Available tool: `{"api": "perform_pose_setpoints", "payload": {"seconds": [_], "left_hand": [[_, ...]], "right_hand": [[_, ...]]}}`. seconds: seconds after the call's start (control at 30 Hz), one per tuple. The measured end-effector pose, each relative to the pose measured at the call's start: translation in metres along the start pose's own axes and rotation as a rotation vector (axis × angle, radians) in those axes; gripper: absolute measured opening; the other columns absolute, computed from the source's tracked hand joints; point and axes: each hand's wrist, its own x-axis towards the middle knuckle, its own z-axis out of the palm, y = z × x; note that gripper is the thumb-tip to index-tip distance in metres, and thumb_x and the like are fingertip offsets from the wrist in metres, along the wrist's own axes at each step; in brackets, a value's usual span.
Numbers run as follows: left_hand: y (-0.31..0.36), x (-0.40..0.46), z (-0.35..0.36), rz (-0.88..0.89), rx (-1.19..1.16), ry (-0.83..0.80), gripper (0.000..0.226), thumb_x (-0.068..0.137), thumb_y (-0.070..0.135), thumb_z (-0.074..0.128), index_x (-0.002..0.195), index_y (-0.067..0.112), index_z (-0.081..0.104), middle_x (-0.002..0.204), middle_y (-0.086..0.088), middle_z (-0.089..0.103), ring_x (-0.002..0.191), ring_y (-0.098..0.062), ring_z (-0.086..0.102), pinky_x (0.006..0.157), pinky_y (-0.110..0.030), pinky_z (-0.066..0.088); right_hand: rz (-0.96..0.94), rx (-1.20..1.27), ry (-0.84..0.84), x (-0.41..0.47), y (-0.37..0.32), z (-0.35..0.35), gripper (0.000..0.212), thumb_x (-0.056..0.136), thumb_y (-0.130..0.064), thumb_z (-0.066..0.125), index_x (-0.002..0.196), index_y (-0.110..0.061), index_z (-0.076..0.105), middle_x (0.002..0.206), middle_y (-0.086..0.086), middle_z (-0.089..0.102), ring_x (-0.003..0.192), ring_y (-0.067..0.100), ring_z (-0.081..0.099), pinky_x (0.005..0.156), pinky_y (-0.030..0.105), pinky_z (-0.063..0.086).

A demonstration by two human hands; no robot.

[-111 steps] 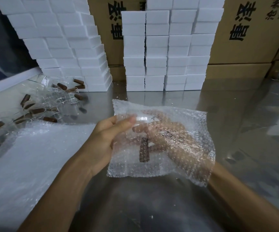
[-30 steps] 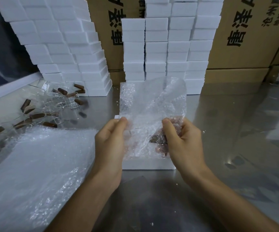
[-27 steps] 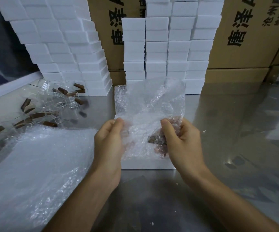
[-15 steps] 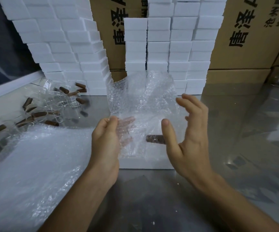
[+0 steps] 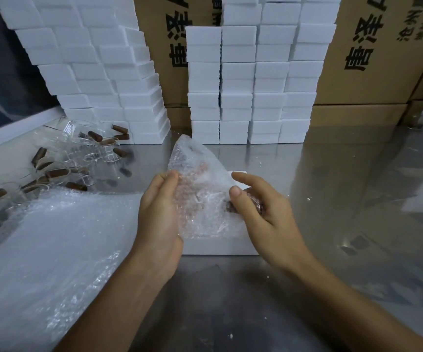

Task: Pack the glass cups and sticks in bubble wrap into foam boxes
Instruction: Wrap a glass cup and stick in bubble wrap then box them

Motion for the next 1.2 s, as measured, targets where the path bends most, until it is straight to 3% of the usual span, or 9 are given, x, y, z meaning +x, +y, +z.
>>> {"api": "perform_pose_setpoints", "payload": {"seconds": [0.1, 0.27, 0.47, 0.53, 0.7, 0.9, 0.93, 1.07, 1.2], "left_hand": [[0.000, -0.001, 0.001, 0.002, -0.034, -0.006, 0.021, 0.102, 0.025, 0.048, 0.102, 0.014, 0.066, 0.100, -0.005, 0.076, 0.090, -0.019, 0.073, 0.072, -0.035, 0.062], [0.001, -0.001, 0.000, -0.001, -0.056, -0.023, 0.019, 0.101, 0.026, 0.049, 0.099, 0.018, 0.067, 0.102, -0.006, 0.075, 0.094, -0.021, 0.072, 0.078, -0.039, 0.060], [0.004, -0.004, 0.002, -0.002, -0.116, -0.089, 0.019, 0.100, 0.025, 0.049, 0.103, 0.019, 0.066, 0.102, -0.005, 0.074, 0.095, -0.021, 0.072, 0.076, -0.037, 0.061], [0.006, -0.005, 0.002, 0.000, -0.141, -0.114, 0.018, 0.100, 0.025, 0.048, 0.101, 0.019, 0.065, 0.101, -0.004, 0.074, 0.094, -0.020, 0.072, 0.079, -0.037, 0.061], [0.011, -0.007, 0.003, -0.038, -0.196, -0.191, 0.016, 0.097, 0.023, 0.047, 0.103, 0.015, 0.060, 0.098, -0.007, 0.072, 0.092, -0.022, 0.069, 0.082, -0.039, 0.058], [0.012, -0.002, -0.002, -0.019, -0.065, -0.230, 0.012, 0.095, 0.013, 0.050, 0.087, 0.016, 0.058, 0.088, -0.003, 0.072, 0.085, -0.017, 0.070, 0.078, -0.037, 0.058], [0.014, -0.002, -0.003, 0.002, -0.035, -0.256, 0.005, 0.089, 0.011, 0.057, 0.091, 0.015, 0.059, 0.092, -0.005, 0.073, 0.087, -0.018, 0.070, 0.079, -0.036, 0.057], [0.023, 0.006, -0.020, 0.032, 0.120, -0.454, 0.042, 0.071, 0.008, 0.067, 0.110, 0.022, 0.069, 0.102, -0.008, 0.072, 0.096, -0.023, 0.068, 0.083, -0.033, 0.055], [0.025, 0.008, -0.027, 0.095, 0.228, -0.550, 0.039, 0.061, 0.020, 0.080, 0.099, 0.027, 0.077, 0.090, -0.005, 0.073, 0.085, -0.017, 0.068, 0.077, -0.024, 0.056]], "right_hand": [[0.125, 0.124, -0.006, 0.004, -0.006, -0.001, 0.029, 0.095, -0.044, 0.060, 0.102, -0.020, 0.075, 0.085, -0.009, 0.075, 0.080, 0.000, 0.069, 0.070, 0.019, 0.053], [0.356, 0.265, -0.038, 0.007, -0.013, -0.002, 0.036, 0.090, -0.047, 0.065, 0.074, -0.015, 0.071, 0.071, -0.010, 0.069, 0.062, 0.008, 0.059, 0.054, 0.023, 0.052], [0.392, 0.283, -0.013, 0.008, -0.010, -0.002, 0.045, 0.088, -0.057, 0.060, 0.092, -0.016, 0.077, 0.087, -0.006, 0.075, 0.081, 0.008, 0.070, 0.055, 0.023, 0.053], [0.390, 0.293, -0.003, 0.009, -0.011, -0.002, 0.044, 0.088, -0.058, 0.059, 0.093, -0.017, 0.076, 0.086, -0.004, 0.075, 0.076, 0.012, 0.070, 0.054, 0.023, 0.052], [0.390, 0.322, 0.093, 0.010, -0.011, -0.003, 0.034, 0.091, -0.044, 0.066, 0.072, -0.017, 0.059, 0.058, -0.010, 0.060, 0.050, 0.007, 0.054, 0.049, 0.020, 0.047], [0.321, 0.197, 0.126, 0.011, -0.009, -0.002, 0.051, 0.096, -0.040, 0.060, 0.053, -0.021, 0.040, 0.053, -0.009, 0.034, 0.047, 0.010, 0.031, 0.043, 0.018, 0.032], [0.293, 0.184, 0.140, 0.012, -0.008, -0.003, 0.051, 0.096, -0.039, 0.060, 0.055, -0.018, 0.039, 0.053, -0.008, 0.032, 0.048, 0.010, 0.029, 0.043, 0.019, 0.030], [0.193, 0.149, 0.186, 0.013, -0.005, -0.004, 0.052, 0.095, -0.032, 0.063, 0.051, -0.016, 0.041, 0.048, -0.010, 0.033, 0.046, 0.009, 0.029, 0.043, 0.017, 0.028], [0.087, 0.048, 0.191, 0.010, -0.002, -0.004, 0.047, 0.093, -0.030, 0.065, 0.053, -0.013, 0.048, 0.047, -0.009, 0.046, 0.047, 0.007, 0.038, 0.049, 0.017, 0.033]]}}
